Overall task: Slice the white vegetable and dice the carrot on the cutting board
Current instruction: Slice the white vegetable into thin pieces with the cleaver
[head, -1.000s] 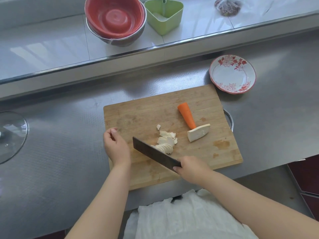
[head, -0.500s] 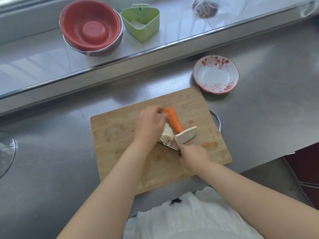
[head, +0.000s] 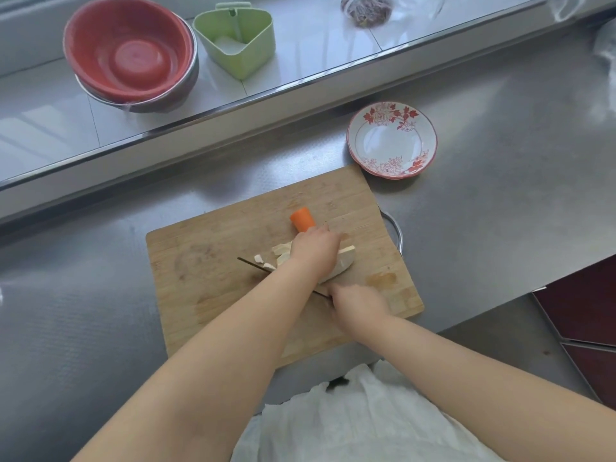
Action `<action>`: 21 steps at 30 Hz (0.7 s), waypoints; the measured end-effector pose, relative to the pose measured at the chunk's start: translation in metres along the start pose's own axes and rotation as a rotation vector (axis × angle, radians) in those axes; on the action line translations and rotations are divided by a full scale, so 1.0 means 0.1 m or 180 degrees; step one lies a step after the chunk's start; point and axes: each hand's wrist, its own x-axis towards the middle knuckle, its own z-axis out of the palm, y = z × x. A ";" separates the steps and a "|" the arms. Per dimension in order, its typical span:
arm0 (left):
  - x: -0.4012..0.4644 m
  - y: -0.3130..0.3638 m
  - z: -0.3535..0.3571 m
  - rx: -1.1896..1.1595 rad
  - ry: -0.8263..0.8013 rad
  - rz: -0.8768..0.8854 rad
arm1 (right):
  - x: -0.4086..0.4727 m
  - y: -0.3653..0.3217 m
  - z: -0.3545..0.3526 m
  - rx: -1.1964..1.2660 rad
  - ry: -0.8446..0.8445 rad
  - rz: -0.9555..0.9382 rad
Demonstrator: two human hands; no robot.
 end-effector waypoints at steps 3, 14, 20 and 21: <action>-0.01 0.01 0.03 -0.0168 -0.0069 -0.0033 | -0.03 0.03 0.00 0.0022 -0.0006 0.0019; -0.29 -0.42 -0.32 -0.4721 0.0114 -0.0813 | -0.06 0.02 -0.01 0.0130 -0.0040 0.0141; -0.62 -0.72 -0.49 -0.6513 0.0555 -0.0755 | -0.03 -0.07 -0.06 0.0392 -0.0076 0.0310; -0.67 -0.78 -0.49 -0.6574 0.0856 -0.0798 | -0.03 -0.09 -0.06 0.0473 -0.0080 0.0334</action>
